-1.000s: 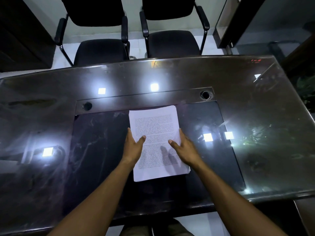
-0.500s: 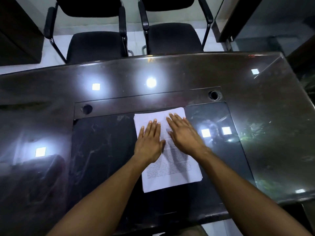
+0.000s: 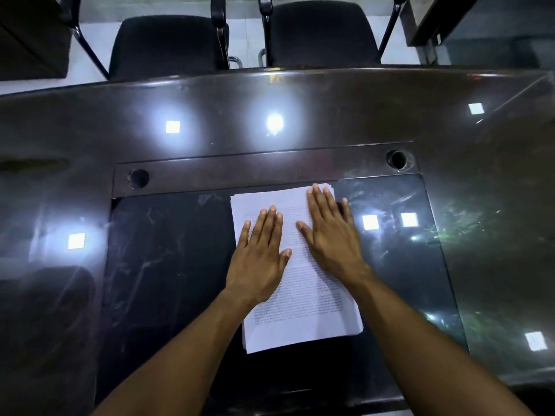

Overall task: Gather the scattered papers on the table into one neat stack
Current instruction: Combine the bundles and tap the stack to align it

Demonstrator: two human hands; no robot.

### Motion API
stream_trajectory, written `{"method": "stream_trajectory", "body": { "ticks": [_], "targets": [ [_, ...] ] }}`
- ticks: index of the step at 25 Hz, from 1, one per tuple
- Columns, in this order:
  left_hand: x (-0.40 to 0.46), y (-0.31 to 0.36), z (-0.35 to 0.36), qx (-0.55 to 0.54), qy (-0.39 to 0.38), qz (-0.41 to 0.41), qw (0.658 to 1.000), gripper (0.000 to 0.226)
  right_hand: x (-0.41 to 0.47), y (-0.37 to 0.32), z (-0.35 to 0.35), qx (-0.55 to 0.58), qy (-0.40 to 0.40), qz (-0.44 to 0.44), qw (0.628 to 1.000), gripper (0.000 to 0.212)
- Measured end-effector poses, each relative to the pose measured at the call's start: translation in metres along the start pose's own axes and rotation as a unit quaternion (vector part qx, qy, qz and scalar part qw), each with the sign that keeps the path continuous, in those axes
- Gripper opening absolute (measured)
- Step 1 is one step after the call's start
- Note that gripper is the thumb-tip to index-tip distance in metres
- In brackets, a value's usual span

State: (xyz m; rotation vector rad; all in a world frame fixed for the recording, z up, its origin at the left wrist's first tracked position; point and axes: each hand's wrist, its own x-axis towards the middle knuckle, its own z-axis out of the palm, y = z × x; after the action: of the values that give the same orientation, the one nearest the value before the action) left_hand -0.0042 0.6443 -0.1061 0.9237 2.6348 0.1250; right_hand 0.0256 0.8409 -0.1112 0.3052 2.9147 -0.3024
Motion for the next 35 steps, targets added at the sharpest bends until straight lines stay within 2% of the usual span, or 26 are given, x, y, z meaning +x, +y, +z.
{"method": "stream_trajectory", "body": {
  "ticks": [2, 4, 8, 12, 16, 19, 22, 26, 29, 33, 35],
  "targets": [
    [0.0, 0.0, -0.002, 0.003, -0.004, 0.002, 1.0, 0.072, 0.009, 0.008, -0.011, -0.005, -0.001, 0.049, 0.999, 0.072],
    [0.0, 0.001, -0.004, 0.004, -0.007, -0.003, 1.0, 0.072, 0.008, 0.003, -0.021, -0.01, 0.019, 0.054, 0.998, 0.071],
    [0.0, 0.002, -0.006, 0.009, -0.014, -0.01, 1.0, 0.072, -0.012, -0.02, -0.008, 0.009, -0.016, -0.062, 0.998, 0.069],
    [0.0, 0.003, -0.006, 0.001, -0.019, -0.013, 1.0, 0.072, -0.014, -0.011, 0.007, 0.031, -0.004, 0.011, 0.999, 0.071],
    [-0.001, 0.007, -0.009, -0.017, -0.019, -0.033, 0.999, 0.074, -0.016, -0.01, 0.009, 0.025, 0.016, 0.012, 0.999, 0.072],
    [0.007, 0.007, -0.007, 0.008, 0.014, -0.003, 1.0, 0.072, -0.016, -0.01, 0.011, 0.023, 0.013, 0.013, 1.0, 0.072],
    [0.02, -0.012, -0.005, 0.022, 0.009, 0.02, 1.0, 0.069, -0.015, -0.01, 0.011, 0.028, 0.009, 0.013, 0.999, 0.072],
    [0.032, -0.05, -0.02, 0.03, 0.017, -0.07, 0.997, 0.069, -0.016, -0.01, 0.008, 0.039, 0.003, 0.013, 0.999, 0.073],
    [0.029, -0.045, -0.033, 0.038, 0.037, -0.11, 0.992, 0.071, -0.016, -0.011, 0.007, 0.04, -0.001, 0.013, 0.999, 0.074],
    [0.008, 0.0, -0.016, 0.016, 0.01, -0.035, 0.999, 0.072, -0.015, -0.01, 0.01, 0.03, 0.01, 0.013, 0.999, 0.072],
    [0.008, -0.003, -0.007, 0.016, 0.0, -0.04, 0.999, 0.072, -0.016, -0.01, 0.01, 0.029, 0.011, 0.009, 0.999, 0.072]
  ]
}}
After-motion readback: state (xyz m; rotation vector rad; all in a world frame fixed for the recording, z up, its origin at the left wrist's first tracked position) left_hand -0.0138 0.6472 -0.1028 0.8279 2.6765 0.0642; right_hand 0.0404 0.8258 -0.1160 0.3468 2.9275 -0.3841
